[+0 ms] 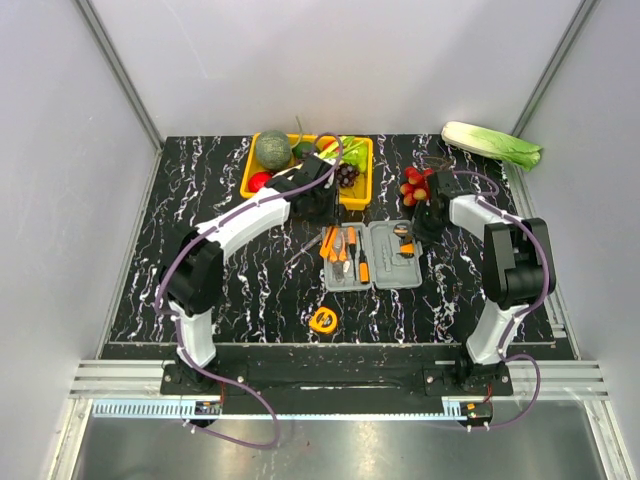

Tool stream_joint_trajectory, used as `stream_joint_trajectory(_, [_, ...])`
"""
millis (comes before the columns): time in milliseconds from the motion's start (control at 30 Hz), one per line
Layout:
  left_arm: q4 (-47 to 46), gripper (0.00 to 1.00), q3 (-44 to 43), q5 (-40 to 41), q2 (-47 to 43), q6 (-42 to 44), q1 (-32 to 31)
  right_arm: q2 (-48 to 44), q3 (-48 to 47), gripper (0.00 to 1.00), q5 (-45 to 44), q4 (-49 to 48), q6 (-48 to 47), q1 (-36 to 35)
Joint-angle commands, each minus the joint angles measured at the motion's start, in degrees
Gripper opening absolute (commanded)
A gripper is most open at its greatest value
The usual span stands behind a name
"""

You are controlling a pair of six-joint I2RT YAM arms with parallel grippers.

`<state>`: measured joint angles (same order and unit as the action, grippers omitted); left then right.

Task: Pack the tool kit

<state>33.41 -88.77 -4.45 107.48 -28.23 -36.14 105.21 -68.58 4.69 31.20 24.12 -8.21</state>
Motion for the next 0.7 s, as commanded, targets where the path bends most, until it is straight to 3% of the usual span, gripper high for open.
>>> stream_joint_trajectory(0, [-1.0,0.04,-3.6,-2.5,1.7,-4.6,-0.7,-2.0,4.7,0.45,9.2,-3.3,6.5,-0.2])
stream_joint_trajectory(400, [2.5,0.0,-5.1,5.7,4.5,-11.8,-5.3,-6.9,9.1,0.45,11.4,-4.4,17.6,-6.3])
stream_joint_trajectory(667, [2.5,0.0,-6.8,14.4,6.7,-13.1,-10.4,-13.4,8.5,0.61,-2.7,3.2,15.5,-5.8])
